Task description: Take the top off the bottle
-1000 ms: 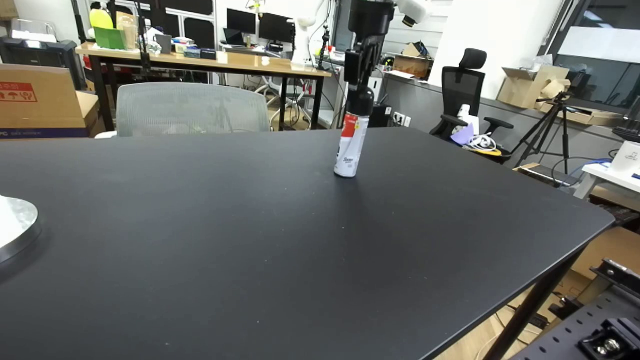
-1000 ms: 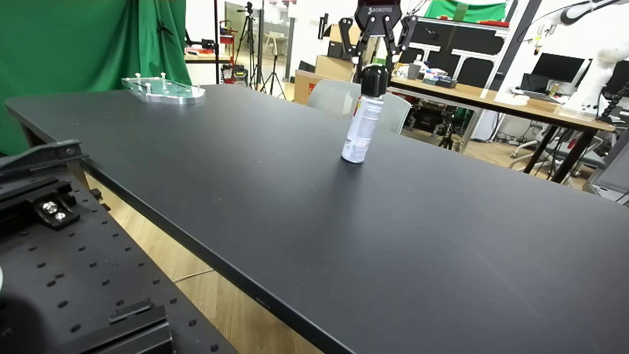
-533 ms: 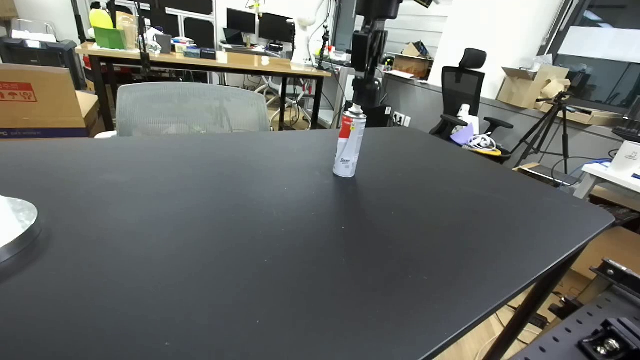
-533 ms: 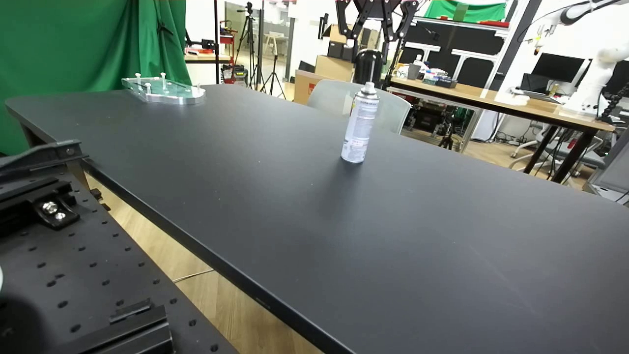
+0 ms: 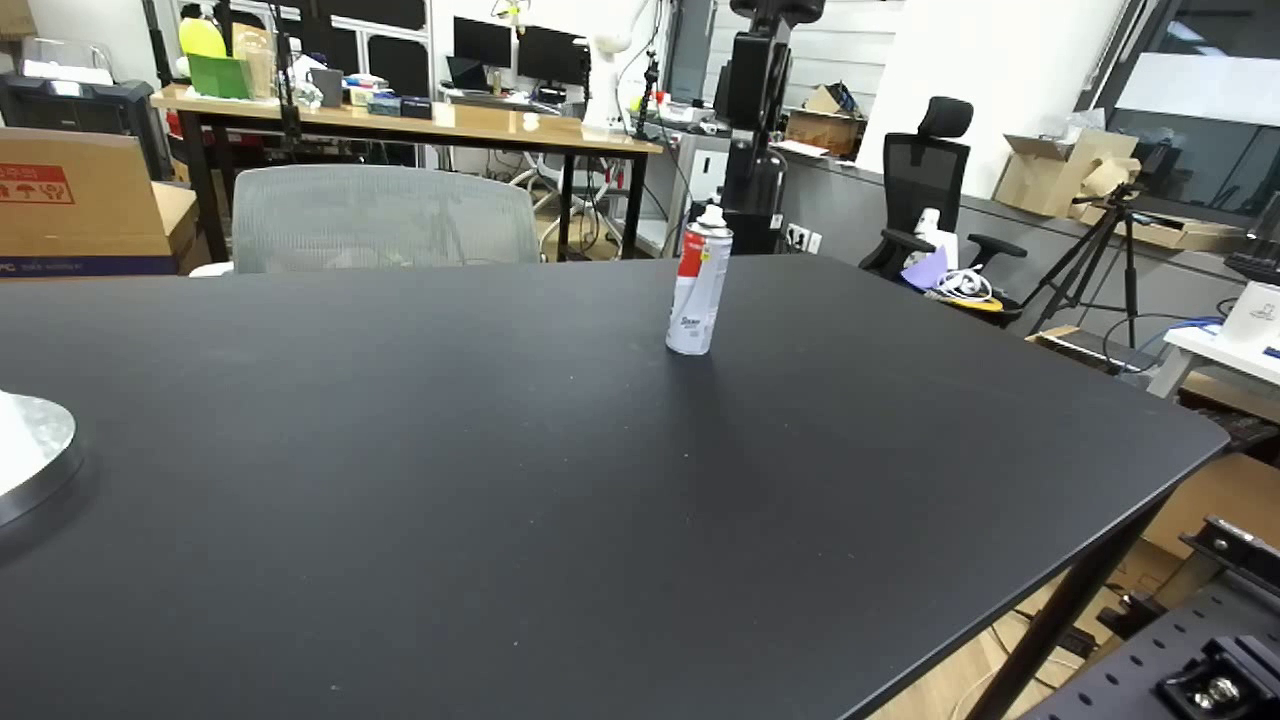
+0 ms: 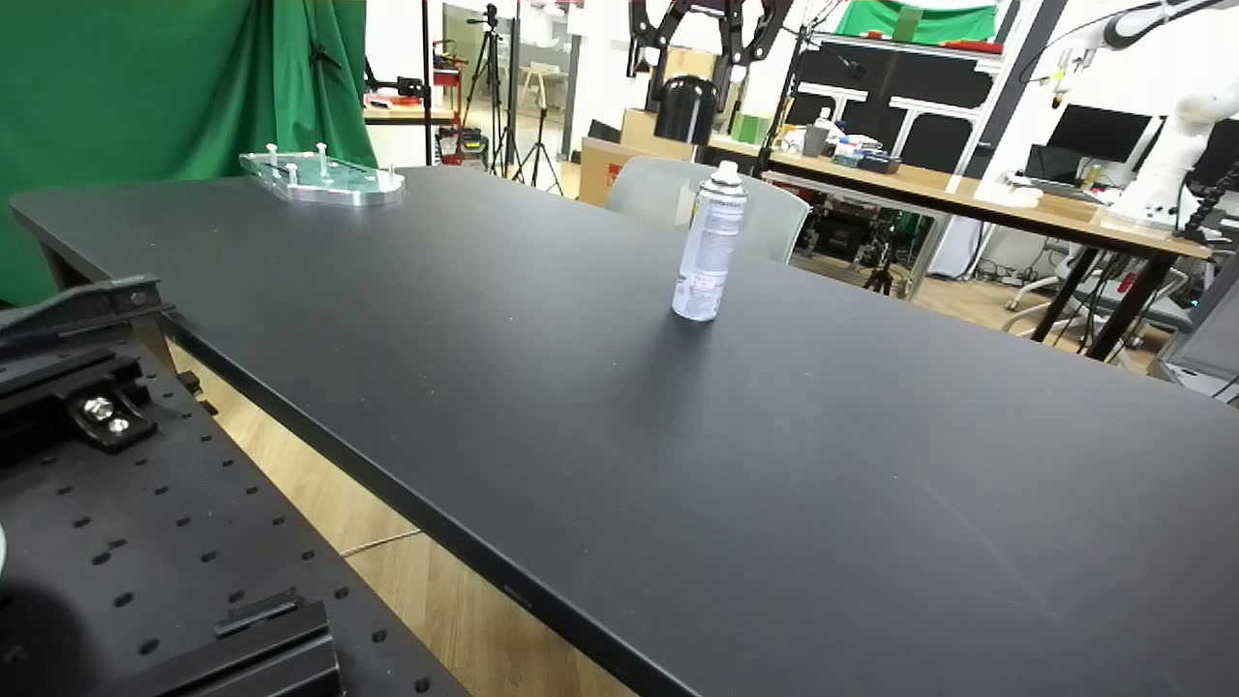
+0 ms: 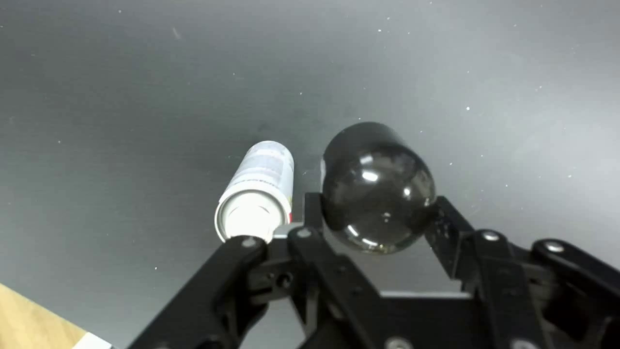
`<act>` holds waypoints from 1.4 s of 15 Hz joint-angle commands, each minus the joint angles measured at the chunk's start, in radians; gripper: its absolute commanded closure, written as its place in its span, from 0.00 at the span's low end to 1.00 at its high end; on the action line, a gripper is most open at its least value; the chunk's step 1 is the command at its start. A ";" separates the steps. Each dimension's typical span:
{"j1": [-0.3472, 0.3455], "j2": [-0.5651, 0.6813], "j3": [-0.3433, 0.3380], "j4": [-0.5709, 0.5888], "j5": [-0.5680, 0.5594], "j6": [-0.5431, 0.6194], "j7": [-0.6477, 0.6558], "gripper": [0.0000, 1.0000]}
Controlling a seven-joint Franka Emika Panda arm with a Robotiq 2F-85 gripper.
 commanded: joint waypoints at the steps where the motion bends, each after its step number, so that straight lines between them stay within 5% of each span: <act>1: 0.013 -0.006 0.005 -0.077 0.002 0.076 0.035 0.69; 9: 0.062 0.083 0.035 -0.216 -0.049 0.418 0.218 0.69; 18: 0.093 0.197 0.039 -0.226 -0.188 0.477 0.400 0.69; 19: 0.092 0.204 0.041 -0.223 -0.191 0.468 0.403 0.19; 21: 0.086 0.211 0.049 -0.220 -0.182 0.456 0.399 0.12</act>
